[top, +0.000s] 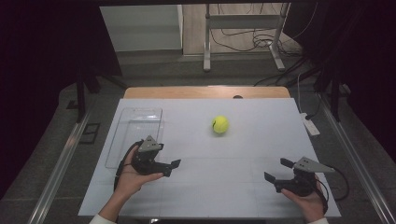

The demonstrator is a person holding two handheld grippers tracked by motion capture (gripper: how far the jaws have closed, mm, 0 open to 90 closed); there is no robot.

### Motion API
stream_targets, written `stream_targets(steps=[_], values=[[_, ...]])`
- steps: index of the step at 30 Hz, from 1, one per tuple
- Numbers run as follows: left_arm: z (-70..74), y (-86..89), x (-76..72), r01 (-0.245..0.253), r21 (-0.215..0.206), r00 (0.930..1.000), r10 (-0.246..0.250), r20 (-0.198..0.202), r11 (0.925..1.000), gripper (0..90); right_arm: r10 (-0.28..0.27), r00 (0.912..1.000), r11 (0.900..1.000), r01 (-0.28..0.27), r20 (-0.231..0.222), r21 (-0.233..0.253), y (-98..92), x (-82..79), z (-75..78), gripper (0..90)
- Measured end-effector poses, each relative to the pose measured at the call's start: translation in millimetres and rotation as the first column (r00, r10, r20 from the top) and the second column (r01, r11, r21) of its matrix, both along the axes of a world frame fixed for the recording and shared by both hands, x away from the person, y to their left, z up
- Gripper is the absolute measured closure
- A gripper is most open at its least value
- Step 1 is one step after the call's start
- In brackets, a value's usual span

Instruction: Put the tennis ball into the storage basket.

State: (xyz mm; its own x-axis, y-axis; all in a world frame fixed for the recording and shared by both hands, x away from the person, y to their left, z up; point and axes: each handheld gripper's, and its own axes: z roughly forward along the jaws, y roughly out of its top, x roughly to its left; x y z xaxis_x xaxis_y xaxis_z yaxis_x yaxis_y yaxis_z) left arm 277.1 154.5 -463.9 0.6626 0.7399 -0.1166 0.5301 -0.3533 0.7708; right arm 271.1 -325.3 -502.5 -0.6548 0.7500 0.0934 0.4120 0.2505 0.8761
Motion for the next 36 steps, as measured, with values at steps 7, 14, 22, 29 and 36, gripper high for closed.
stream_targets(steps=[7, 14, 22, 29, 36], values=[[1.8, -4.8, 4.5, 0.013, 0.006, 0.9999, -0.013, -0.002, 0.9999, 11.9, 0.0, 1.0, 1.0, 0.0, 0.0, 0.0, -0.1, 0.1, -0.1, 9.0], [3.9, -10.6, 9.4, 0.023, 0.008, 0.9997, -0.023, -0.003, 0.9997, 11.9, 0.0, 1.0, 1.0, 0.0, -0.001, 0.0, -0.2, 0.2, -0.3, 9.0], [5.8, -13.6, 14.1, 0.029, 0.007, 0.9996, -0.029, -0.002, 0.9996, 11.9, -0.001, 1.0, 1.0, 0.001, -0.001, -0.001, -0.3, 0.2, -0.4, 9.0], [7.1, -16.6, 17.6, 0.032, 0.009, 0.9995, -0.032, -0.001, 0.9994, 11.8, 0.0, 1.0, 1.0, 0.0, -0.002, -0.001, -0.4, 0.2, -0.5, 9.0], [7.8, -19.6, 21.1, 0.036, 0.008, 0.9993, -0.036, -0.004, 0.9993, 11.8, 0.0, 1.0, 1.0, 0.0, -0.002, -0.001, -0.5, 0.3, -0.6, 9.0]])
